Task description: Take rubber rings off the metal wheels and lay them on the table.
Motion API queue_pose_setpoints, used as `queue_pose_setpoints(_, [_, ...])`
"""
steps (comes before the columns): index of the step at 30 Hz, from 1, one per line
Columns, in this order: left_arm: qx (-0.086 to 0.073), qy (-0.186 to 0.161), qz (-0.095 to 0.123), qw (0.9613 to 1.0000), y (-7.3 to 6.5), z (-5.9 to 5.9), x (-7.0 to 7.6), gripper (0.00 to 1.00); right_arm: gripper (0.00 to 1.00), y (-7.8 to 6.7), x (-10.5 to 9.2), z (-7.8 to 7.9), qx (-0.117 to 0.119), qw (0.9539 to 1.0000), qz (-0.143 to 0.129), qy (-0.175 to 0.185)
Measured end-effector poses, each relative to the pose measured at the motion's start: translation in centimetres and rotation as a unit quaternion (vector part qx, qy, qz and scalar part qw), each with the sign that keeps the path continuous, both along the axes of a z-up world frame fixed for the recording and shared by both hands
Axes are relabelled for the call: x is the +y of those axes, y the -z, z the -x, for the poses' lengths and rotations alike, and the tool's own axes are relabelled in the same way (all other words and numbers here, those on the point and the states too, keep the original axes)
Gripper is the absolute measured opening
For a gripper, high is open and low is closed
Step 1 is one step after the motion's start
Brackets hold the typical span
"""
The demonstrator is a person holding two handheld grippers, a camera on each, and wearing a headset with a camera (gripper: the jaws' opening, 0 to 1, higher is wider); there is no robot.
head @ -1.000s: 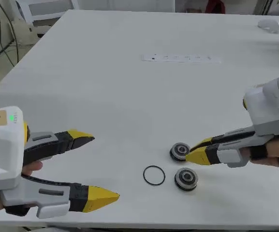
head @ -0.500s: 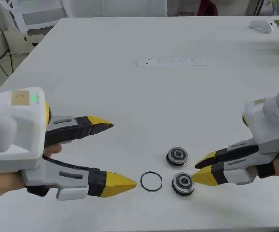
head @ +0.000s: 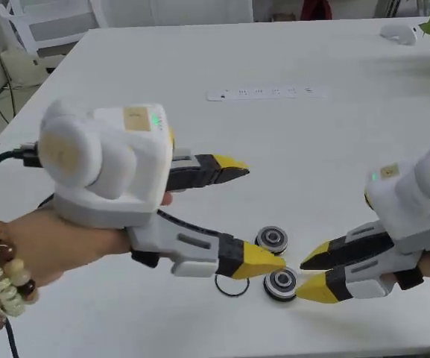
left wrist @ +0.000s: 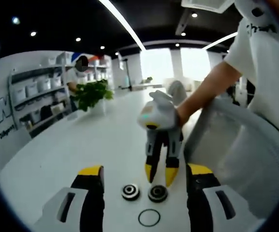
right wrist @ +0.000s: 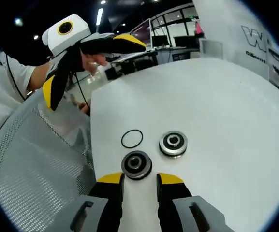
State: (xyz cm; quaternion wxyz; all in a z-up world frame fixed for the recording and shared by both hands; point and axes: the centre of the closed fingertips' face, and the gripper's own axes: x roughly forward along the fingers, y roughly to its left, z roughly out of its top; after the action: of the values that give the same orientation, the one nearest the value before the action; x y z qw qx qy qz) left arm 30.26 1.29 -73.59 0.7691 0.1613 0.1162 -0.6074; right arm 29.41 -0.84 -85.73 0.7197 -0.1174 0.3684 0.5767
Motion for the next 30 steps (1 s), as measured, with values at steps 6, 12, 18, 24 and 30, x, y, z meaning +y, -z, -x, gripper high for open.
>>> queue_pose_setpoints(6, [0.001, 0.02, -0.027, 0.9994, 2.6, -0.1, -1.4, 0.65, 0.23, 0.3, 0.0, 0.2, -0.004, 1.0, 0.003, -0.007])
queue_pose_setpoints(12, [0.035, 0.015, -0.02, 0.9991, 5.0, 0.1, -2.4, 0.57, 0.21, 0.5, 0.1, 0.3, -0.003, 0.9999, 0.0, -0.011])
queue_pose_setpoints(18, [0.021, 0.022, -0.05, 0.9983, 7.4, 0.6, -2.2, 0.41, 0.19, 0.8, 0.2, 0.6, -0.002, 0.9998, 0.002, -0.018])
queue_pose_setpoints(24, [0.025, 0.014, -0.054, 0.9981, 8.7, 0.6, -1.8, 0.31, 0.19, 0.8, 0.3, 0.7, -0.004, 0.9998, 0.0, -0.019])
queue_pose_setpoints(30, [0.056, 0.007, -0.052, 0.9971, 10.0, 0.8, -2.3, 0.24, 0.2, 0.8, 0.5, 0.8, -0.017, 0.9995, -0.001, -0.028])
